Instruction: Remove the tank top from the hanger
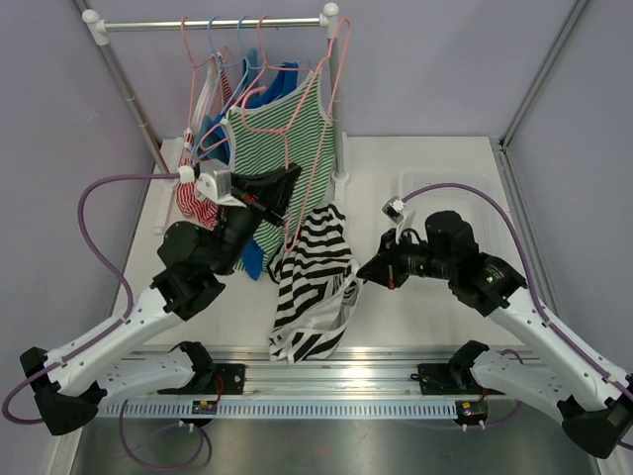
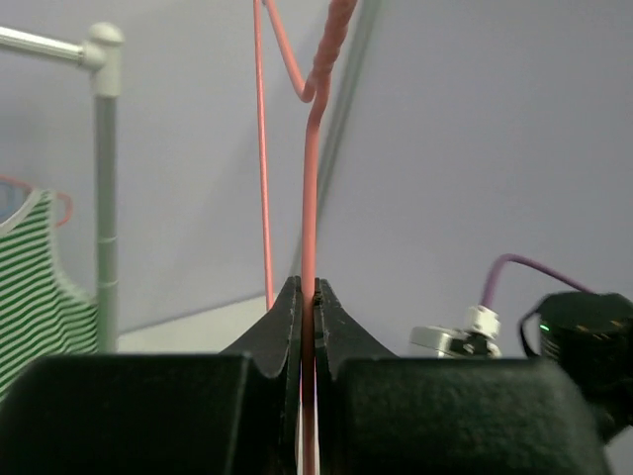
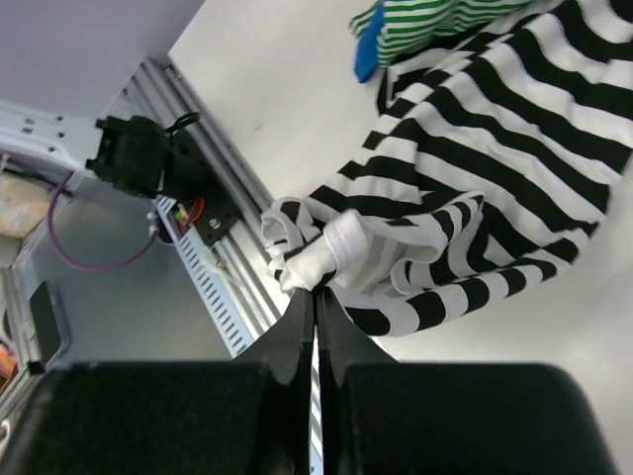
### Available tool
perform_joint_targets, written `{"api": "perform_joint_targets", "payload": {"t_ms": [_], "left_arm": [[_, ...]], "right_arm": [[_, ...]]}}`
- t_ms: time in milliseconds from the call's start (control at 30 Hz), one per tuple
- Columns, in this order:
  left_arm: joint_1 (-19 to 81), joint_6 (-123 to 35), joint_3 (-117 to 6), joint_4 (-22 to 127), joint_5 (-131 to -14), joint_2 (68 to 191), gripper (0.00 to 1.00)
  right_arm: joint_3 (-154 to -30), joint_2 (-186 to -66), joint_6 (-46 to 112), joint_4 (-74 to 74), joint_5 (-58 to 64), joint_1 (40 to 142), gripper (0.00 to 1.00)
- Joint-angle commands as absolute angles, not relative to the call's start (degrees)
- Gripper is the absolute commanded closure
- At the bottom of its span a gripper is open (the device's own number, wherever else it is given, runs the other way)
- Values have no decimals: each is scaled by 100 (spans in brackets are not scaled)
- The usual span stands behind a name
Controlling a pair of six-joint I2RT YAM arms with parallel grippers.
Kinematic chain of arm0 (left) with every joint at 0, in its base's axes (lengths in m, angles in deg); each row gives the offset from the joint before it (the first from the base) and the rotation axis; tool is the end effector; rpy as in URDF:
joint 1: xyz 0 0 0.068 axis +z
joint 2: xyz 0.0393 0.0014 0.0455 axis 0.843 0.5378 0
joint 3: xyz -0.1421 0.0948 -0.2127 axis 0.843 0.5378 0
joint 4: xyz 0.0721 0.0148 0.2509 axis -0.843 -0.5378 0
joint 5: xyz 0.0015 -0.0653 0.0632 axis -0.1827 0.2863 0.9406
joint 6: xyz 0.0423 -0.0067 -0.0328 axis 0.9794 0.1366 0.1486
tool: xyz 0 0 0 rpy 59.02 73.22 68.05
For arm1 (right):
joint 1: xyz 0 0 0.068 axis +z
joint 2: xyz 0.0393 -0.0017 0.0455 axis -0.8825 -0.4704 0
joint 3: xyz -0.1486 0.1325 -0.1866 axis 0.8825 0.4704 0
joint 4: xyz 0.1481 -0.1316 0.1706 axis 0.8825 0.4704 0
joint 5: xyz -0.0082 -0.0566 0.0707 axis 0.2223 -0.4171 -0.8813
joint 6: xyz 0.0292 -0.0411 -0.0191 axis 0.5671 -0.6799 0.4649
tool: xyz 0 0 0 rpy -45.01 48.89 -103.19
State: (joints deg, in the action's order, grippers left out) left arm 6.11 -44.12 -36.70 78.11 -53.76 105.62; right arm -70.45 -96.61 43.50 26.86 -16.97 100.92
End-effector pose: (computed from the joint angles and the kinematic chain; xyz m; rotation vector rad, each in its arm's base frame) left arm 0.1275 -0.1492 0.4400 0.2157 1.0934 -0.8933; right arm 0.1405 0.1348 0.3475 -0.7163 2.0042 1.0861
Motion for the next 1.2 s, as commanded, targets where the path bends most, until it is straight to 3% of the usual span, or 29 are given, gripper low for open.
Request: {"api": "perform_joint_targets", "payload": {"t_ms": [0, 133, 333, 433, 500, 533, 567, 600, 633, 667, 1167], "left_arm": [[596, -4469, -4783, 6311, -3954, 10772, 100], [587, -5093, -5321, 4427, -3172, 10853, 100], [587, -5726, -5241, 2880, -2819, 10703, 100], [596, -5858, -5514, 2046, -2758, 11001, 100], [648, -5903, -5872, 1781, -2731, 11396, 100], [683, -5912, -6005, 1658, -2757, 11528, 100], [727, -5868, -6120, 1517, -2984, 11686, 100], [884, -5815, -6408, 1464, -3151, 11940, 100], [964, -5780, -6541, 1350, -3440, 12108, 100], [1078, -5710, -6708, 1314, -3530, 12231, 100], [2353, -5103, -10214, 664, -5147, 14778, 100]], "right_arm": [[-7226, -9235, 4338, 3235, -772, 10088, 100], [-7393, -9278, 4154, 3827, -234, 10088, 100], [-6726, -9884, 4583, 3099, -708, 10096, 99], [-6488, -10411, 4839, 2624, -822, 10096, 91], [-6400, -10815, 4918, 2317, -832, 10105, 78], [-6383, -10929, 4944, 2272, -736, 10114, 52], [-6452, -11096, 4945, 2306, -604, 10114, 36], [-6496, -11141, 4953, 2463, -438, 10114, 26], [-6523, -11124, 4953, 2508, -106, 10114, 7], [-6532, -11002, 4945, 2535, 20, 10114, 2], [-6470, -10245, 4813, 2851, 425, 10114, 1]]}}
